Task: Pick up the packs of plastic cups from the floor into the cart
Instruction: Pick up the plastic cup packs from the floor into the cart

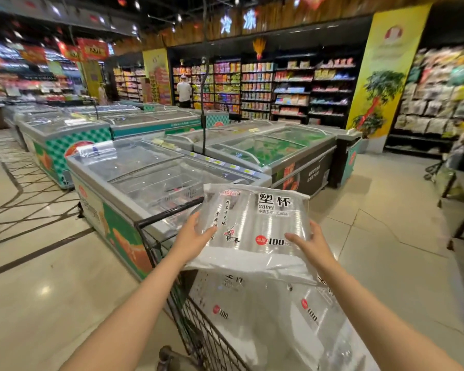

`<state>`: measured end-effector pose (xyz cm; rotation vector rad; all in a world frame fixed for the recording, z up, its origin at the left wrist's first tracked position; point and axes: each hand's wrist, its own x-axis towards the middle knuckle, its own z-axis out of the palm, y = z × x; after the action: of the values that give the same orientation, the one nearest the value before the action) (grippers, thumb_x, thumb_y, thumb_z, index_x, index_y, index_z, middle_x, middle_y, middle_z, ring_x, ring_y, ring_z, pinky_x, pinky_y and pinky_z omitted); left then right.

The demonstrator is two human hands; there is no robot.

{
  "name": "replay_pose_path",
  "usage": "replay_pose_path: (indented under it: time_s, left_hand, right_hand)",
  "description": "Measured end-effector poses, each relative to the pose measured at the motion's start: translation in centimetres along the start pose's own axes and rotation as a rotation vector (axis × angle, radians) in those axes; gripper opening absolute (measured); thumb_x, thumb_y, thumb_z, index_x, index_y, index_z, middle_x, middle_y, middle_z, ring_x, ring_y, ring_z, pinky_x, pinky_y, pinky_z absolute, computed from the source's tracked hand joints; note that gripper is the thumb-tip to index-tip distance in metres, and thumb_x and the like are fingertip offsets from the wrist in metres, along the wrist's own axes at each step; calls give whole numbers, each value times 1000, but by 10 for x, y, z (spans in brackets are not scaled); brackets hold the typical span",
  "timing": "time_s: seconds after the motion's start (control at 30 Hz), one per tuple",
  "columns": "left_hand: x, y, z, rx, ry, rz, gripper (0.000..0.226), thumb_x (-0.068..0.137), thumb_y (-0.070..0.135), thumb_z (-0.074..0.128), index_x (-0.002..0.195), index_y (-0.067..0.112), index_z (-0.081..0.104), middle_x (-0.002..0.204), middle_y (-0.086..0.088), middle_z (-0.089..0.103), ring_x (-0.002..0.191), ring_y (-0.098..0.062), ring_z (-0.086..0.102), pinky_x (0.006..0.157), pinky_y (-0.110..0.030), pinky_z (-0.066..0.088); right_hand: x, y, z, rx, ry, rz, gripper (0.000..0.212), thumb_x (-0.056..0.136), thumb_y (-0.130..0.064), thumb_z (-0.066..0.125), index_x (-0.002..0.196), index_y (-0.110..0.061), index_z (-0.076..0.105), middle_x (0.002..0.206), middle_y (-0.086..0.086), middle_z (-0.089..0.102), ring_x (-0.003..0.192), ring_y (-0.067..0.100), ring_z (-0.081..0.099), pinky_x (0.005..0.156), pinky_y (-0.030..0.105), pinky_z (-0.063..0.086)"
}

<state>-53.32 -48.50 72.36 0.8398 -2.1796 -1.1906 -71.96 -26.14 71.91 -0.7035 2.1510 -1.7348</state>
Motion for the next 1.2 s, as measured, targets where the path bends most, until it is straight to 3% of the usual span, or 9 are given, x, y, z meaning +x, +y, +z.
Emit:
replay_pose_path:
  time_s: [0.13, 0.23, 0.37, 0.47, 0.53, 0.63, 0.77, 0.97, 1.2]
  left_hand:
    - [86, -12, -9, -19, -60, 14, 70, 89, 35, 63, 147, 17, 29, 148, -2, 38, 133, -18, 38, 100, -30, 34]
    - [154, -22, -15, -5, -146, 56, 62, 90, 31, 63, 144, 17, 35, 139, -6, 46, 118, -15, 46, 90, -26, 35]
    - [235, -52, -13, 16, -382, 70, 59, 91, 34, 61, 143, 19, 38, 137, -6, 49, 123, -20, 48, 89, -27, 38]
    - [264, -88, -1, 87, -566, 46, 57, 91, 38, 60, 142, 21, 41, 140, -1, 48, 124, -19, 48, 100, -30, 39]
    - [273, -105, 5, 62, -643, 33, 54, 92, 35, 58, 141, 24, 40, 135, 7, 45, 120, -16, 49, 98, -27, 39]
    - [289, -112, 8, 6, -684, 63, 56, 90, 37, 61, 141, 26, 40, 140, 3, 46, 122, -18, 49, 101, -34, 43]
    - [305, -122, 12, 75, -721, 158, 84, 72, 65, 59, 144, 28, 37, 147, 2, 42, 126, -18, 48, 105, -47, 42]
    - [294, -82, 7, 220, -660, 393, 60, 90, 45, 55, 143, 23, 39, 147, 0, 40, 132, -18, 41, 111, -41, 35]
    - [259, -9, 39, 274, -680, 763, 57, 92, 44, 53, 142, 20, 39, 144, -1, 40, 133, -18, 38, 110, -38, 32]
  right_hand:
    - [53, -11, 30, -66, 79, 21, 83, 82, -33, 72, 146, -20, 23, 127, -1, 46, 103, 13, 47, 86, 30, 39]
    - [95, -15, 52, -97, 165, 119, 90, 79, -40, 73, 148, -19, 20, 143, 4, 42, 120, 24, 48, 94, 34, 38]
    - [130, -12, 82, -170, 211, 298, 93, 76, -51, 70, 148, -21, 19, 145, 9, 40, 122, 30, 48, 101, 43, 42]
    - [133, 3, 110, -220, 193, 401, 95, 80, -51, 66, 151, -26, 7, 155, 9, 25, 134, 33, 37, 107, 43, 34]
    - [133, 9, 124, -226, 231, 429, 98, 78, -52, 66, 151, -34, 2, 156, 8, 21, 136, 33, 34, 109, 46, 32]
    - [132, 1, 130, -281, 298, 446, 95, 77, -53, 66, 150, -36, 7, 154, 9, 25, 134, 32, 36, 107, 45, 34]
    - [127, -14, 131, -426, 307, 394, 86, 87, -44, 63, 151, -18, 13, 155, 10, 25, 138, 29, 32, 110, 40, 29]
    - [116, -44, 117, -633, 346, 281, 78, 89, -50, 56, 151, -18, 21, 153, 10, 30, 139, 26, 30, 112, 39, 27]
    - [49, -61, 91, -942, 612, 180, 65, 91, -46, 54, 147, -23, 31, 147, 1, 39, 134, 18, 37, 109, 35, 33]
